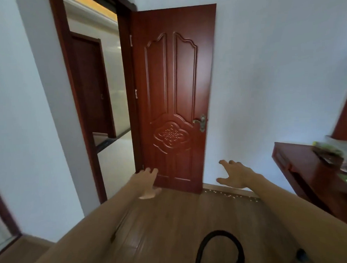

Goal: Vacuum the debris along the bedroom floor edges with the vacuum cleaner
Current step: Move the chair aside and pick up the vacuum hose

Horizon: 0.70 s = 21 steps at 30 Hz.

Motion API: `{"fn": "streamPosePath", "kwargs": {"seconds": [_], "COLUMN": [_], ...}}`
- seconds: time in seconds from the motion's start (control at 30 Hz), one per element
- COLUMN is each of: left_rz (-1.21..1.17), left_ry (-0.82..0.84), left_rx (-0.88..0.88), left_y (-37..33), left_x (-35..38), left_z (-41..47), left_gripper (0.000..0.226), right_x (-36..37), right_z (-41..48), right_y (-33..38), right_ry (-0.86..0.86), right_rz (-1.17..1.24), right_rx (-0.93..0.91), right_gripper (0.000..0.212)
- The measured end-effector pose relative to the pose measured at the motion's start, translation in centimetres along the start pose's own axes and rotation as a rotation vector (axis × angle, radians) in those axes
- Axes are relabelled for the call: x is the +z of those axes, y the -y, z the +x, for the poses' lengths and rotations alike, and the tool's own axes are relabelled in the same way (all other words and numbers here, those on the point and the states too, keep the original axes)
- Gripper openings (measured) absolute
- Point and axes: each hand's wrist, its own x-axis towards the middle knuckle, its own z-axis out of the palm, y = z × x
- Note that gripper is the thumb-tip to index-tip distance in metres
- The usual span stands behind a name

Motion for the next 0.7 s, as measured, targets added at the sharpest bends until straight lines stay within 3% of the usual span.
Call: {"fn": "streamPosePath", "kwargs": {"seconds": [0.37,0.7], "left_rz": [-0.023,-0.054], "left_ry": [0.033,0.004], "left_rx": [-0.098,-0.09], "left_y": [2.0,5.7], "left_x": [1.0,1.0], "left_z": [6.0,13.6], "left_gripper": [0.076,0.077], "right_x": [0.4,1.1], "right_z": [10.8,18.2], "right_y": [-0.4,0.0], "right_ry": [0.053,0.072], "right_rz": [0.0,0.007], "right_rx": [-0.103,-0.078], "right_gripper": [0.08,0.081]}}
